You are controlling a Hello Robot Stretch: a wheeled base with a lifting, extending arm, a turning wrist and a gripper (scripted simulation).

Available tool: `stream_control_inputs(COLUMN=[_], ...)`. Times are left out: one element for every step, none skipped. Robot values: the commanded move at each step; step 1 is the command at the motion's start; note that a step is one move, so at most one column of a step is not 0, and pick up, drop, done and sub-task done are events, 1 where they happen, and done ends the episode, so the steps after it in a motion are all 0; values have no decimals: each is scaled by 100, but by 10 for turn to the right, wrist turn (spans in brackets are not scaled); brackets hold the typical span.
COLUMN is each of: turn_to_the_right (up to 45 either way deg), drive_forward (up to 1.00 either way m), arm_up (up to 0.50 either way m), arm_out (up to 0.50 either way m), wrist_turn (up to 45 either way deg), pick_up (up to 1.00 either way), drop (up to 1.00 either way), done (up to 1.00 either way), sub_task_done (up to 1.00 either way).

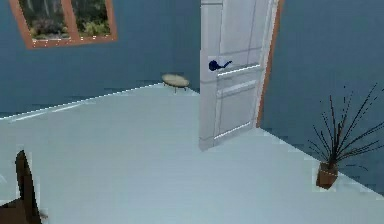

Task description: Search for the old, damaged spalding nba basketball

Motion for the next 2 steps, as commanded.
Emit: stream_control_inputs(turn_to_the_right=[0,-90], drive_forward=[5,0], arm_up=[0,0], arm_out=[0,0], wrist_turn=[0,0], pick_up=[0,0], drop=[0,0], done=[0,0], sub_task_done=[0,0])
